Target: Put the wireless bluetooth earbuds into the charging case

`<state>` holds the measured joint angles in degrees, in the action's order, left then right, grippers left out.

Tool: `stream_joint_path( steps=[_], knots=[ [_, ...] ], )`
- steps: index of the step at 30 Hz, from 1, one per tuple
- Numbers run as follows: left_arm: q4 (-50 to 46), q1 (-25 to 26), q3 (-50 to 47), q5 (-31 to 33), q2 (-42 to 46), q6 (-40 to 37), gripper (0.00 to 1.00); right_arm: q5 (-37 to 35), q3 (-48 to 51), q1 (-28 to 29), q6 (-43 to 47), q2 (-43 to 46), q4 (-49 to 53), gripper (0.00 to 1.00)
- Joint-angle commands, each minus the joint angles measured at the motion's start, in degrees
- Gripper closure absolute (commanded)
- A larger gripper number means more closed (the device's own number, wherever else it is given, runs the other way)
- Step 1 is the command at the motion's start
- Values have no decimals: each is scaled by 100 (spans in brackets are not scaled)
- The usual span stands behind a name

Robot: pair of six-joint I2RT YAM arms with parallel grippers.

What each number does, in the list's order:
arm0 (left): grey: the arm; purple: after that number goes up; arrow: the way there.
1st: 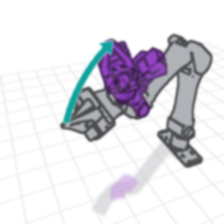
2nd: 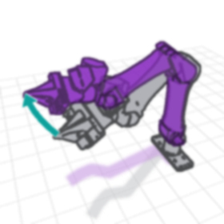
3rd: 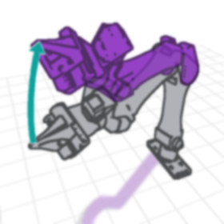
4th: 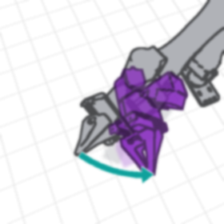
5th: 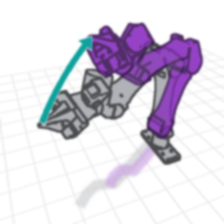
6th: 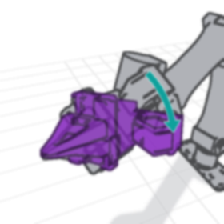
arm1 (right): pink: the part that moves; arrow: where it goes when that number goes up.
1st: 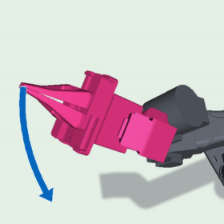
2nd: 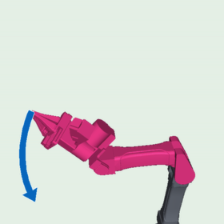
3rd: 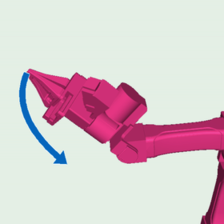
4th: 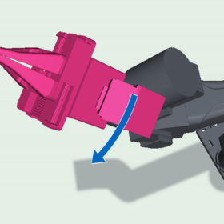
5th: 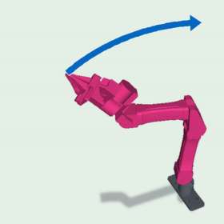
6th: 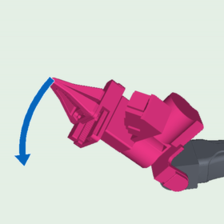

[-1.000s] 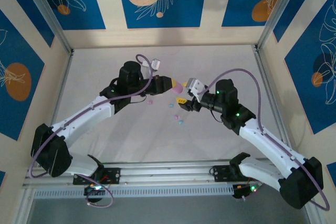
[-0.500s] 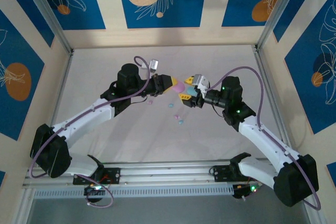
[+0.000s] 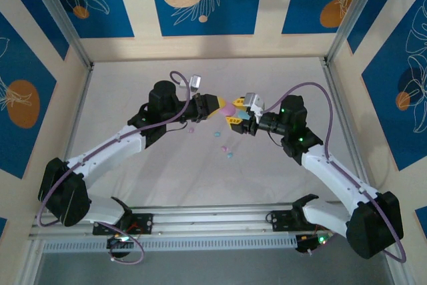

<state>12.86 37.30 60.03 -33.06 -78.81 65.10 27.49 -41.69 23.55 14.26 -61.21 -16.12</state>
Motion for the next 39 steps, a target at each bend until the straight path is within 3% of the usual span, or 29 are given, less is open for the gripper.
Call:
stream_joint_path(
  steps=[1, 9, 11, 14, 18, 22, 28, 32, 39],
  knots=[
    [149, -11, 26, -174, 110, 53, 78, 113, -168, -24, -95, -59, -115, 52],
    [221, -9, 0, -141, 139, -18, 74, 232, -225, -45, -196, -72, 78, 63],
    [260, -6, -9, -106, 168, -140, 67, 386, -282, -105, -341, -75, 205, 66],
    [278, -11, -21, -29, 292, -534, 47, 749, -445, -254, -671, -123, 475, 66],
    [19, -12, -79, 408, 698, -1640, 33, 1630, -661, -484, -1061, -228, 716, 67],
    [39, 1, -364, 466, 1262, -3542, 26, 2306, -945, -586, -1265, -377, 1072, 67],
    [-377, -4, -853, -187, 1848, -6400, 24, 3130, -1250, -589, -1265, -486, 1260, 67],
    [-344, -2, -870, -295, 1793, -6535, 26, 3185, -1575, -468, -624, -544, 1951, 66],
    [237, 6, -774, -1011, 1400, -6328, 29, 3187, -1842, -273, -134, -724, 2379, 66]
  ],
)
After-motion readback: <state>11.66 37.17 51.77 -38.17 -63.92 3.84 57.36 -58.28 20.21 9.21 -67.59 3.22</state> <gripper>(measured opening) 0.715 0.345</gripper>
